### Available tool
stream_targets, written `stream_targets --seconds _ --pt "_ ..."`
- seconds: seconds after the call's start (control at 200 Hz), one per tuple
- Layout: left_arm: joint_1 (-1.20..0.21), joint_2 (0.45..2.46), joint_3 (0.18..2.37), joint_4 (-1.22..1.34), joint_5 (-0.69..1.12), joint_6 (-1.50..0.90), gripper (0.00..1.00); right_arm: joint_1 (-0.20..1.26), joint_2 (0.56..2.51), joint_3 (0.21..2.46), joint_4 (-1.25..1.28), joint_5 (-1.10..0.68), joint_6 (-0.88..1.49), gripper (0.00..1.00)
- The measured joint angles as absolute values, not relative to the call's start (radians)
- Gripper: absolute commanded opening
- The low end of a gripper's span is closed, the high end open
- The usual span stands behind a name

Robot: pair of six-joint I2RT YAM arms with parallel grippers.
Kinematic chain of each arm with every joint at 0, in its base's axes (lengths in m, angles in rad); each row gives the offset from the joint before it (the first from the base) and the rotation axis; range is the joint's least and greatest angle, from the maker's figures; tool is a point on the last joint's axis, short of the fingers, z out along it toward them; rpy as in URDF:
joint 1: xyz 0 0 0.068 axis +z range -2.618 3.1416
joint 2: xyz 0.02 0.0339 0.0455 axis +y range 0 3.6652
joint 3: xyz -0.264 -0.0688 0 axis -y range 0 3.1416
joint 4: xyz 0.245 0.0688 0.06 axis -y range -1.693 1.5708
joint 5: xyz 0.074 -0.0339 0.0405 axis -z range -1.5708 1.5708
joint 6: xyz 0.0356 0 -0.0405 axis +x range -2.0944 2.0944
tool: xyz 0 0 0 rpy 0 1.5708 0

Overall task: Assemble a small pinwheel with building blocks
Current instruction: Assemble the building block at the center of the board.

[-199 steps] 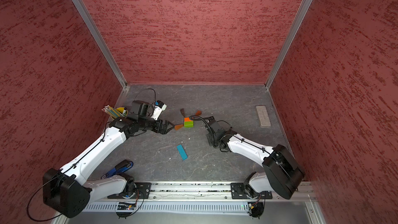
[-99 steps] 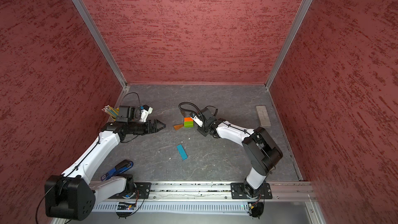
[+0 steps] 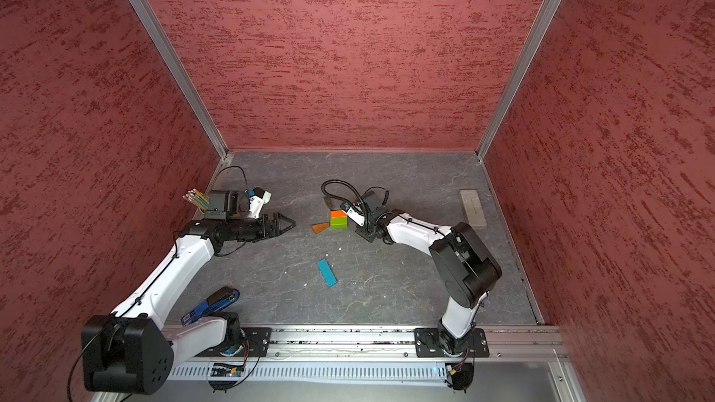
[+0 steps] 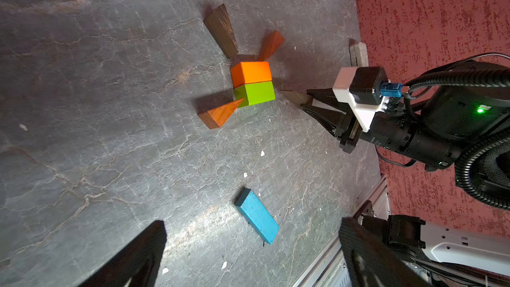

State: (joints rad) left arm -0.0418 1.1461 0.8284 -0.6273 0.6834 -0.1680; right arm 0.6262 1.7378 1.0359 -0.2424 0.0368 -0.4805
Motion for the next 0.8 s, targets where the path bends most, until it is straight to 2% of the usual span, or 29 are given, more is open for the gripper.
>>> stream_targets --seconds 0.802 --pt "-0.039 1.146 0.828 -0.627 0.683 -0.167 1.00 0.626 1.794 1.039 -0.241 0.013 -0.465 0.20"
